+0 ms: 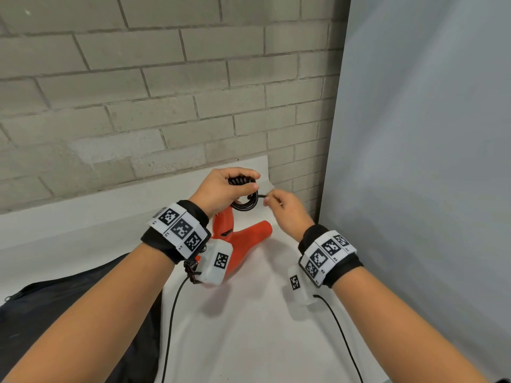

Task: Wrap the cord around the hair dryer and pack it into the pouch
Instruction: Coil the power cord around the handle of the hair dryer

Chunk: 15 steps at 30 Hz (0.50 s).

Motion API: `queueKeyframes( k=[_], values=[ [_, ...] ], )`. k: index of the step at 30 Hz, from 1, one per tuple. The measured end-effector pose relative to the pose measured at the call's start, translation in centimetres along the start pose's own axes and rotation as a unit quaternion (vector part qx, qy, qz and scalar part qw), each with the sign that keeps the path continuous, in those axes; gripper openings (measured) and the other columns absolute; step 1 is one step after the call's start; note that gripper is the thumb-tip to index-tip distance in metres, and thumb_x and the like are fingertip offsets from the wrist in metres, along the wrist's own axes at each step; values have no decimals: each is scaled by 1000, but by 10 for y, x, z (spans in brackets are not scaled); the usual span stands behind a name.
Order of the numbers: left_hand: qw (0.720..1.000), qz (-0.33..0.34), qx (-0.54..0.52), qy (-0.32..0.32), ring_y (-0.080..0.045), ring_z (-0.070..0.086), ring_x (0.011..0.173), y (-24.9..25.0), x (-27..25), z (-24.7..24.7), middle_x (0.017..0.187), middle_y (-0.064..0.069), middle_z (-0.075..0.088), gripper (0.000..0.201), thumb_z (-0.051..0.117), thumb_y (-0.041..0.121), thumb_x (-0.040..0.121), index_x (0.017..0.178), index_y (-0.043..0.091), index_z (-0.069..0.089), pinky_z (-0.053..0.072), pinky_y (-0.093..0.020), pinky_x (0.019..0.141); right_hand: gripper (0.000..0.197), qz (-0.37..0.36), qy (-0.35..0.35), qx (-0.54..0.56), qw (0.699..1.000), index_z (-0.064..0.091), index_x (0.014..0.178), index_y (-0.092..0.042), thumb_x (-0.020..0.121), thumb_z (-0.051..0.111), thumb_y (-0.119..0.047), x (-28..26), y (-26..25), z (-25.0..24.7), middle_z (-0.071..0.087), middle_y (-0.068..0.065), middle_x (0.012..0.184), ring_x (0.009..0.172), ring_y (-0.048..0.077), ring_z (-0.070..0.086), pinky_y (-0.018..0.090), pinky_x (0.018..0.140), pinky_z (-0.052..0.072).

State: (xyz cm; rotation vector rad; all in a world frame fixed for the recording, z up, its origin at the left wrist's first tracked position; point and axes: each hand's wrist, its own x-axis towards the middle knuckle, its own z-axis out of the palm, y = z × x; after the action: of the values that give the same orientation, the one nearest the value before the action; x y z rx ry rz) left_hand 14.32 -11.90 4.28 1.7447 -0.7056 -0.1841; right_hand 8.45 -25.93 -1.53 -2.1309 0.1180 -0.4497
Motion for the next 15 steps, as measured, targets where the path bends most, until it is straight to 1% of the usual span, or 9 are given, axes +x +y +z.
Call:
queueKeyframes(
  k=[1, 2, 3, 4, 6, 8, 12, 13, 15],
  values=[
    [1000, -2, 10, -1, 11, 59, 63, -1, 1, -1, 88, 9, 65, 19, 68, 7, 78, 93, 18, 67, 42, -2, 59, 18, 4, 35, -13, 999, 61, 86, -14, 94, 45, -17, 1, -1, -6, 45, -9, 60, 56, 7, 41, 18, 53, 33],
    [1000, -3, 18, -2, 12, 59, 64, -1, 2, -3, 87, 9, 65, 19, 68, 8, 78, 92, 19, 67, 42, -2, 61, 18, 6, 61, -34, 998, 62, 89, -14, 93, 46, -19, 2, -4, -12, 46, -11, 60, 57, 6, 42, 21, 54, 33],
    [1000, -4, 24, -4, 11, 58, 63, -2, 3, -4, 86, 10, 64, 18, 68, 8, 78, 91, 20, 67, 43, -3, 62, 19, 5, 81, -59, 995, 63, 90, -15, 93, 46, -22, 2, -7, -18, 47, -12, 60, 57, 7, 44, 24, 55, 34],
    [1000, -4, 26, -8, 10, 58, 62, -3, 3, -4, 84, 10, 64, 17, 69, 9, 77, 88, 21, 67, 43, -4, 63, 20, 4, 97, -81, 992, 64, 92, -16, 93, 46, -24, 2, -12, -23, 48, -12, 60, 59, 10, 46, 26, 58, 36],
    [1000, 3, 15, -9, 9, 59, 65, -2, 3, -4, 82, 11, 65, 18, 71, 9, 75, 82, 25, 67, 44, -4, 66, 22, 0, 128, -106, 986, 66, 95, -17, 93, 46, -27, -2, -24, -31, 55, -9, 69, 69, 15, 51, 26, 66, 39],
    [1000, 14, -2, 5, 9, 61, 70, -1, 3, -4, 82, 11, 67, 20, 73, 7, 72, 79, 25, 68, 44, -3, 70, 23, -4, 152, -120, 981, 66, 98, -18, 93, 46, -28, -6, -36, -36, 57, -8, 77, 75, 14, 51, 26, 68, 40],
    [999, 42, 13, 16, 8, 62, 68, 2, -1, -5, 78, 11, 67, 22, 76, 5, 68, 76, 23, 68, 46, -4, 67, 25, -35, 181, -153, 971, 65, 97, -19, 95, 43, -29, -15, -55, -36, 55, -9, 78, 75, 12, 49, 25, 66, 36],
    [999, 50, 10, 14, 5, 63, 65, 1, -2, -5, 78, 9, 67, 21, 75, 5, 69, 77, 24, 68, 48, -6, 67, 25, -43, 186, -159, 969, 65, 96, -18, 95, 43, -30, -17, -59, -34, 55, -8, 79, 75, 12, 49, 25, 65, 35],
    [998, 56, 2, 11, -2, 61, 56, 0, -4, -4, 77, 4, 66, 18, 70, 8, 75, 80, 25, 64, 51, -13, 63, 25, -50, 190, -155, 968, 64, 94, -17, 95, 42, -30, -20, -65, -33, 56, -7, 78, 75, 14, 50, 26, 64, 36]
  ],
)
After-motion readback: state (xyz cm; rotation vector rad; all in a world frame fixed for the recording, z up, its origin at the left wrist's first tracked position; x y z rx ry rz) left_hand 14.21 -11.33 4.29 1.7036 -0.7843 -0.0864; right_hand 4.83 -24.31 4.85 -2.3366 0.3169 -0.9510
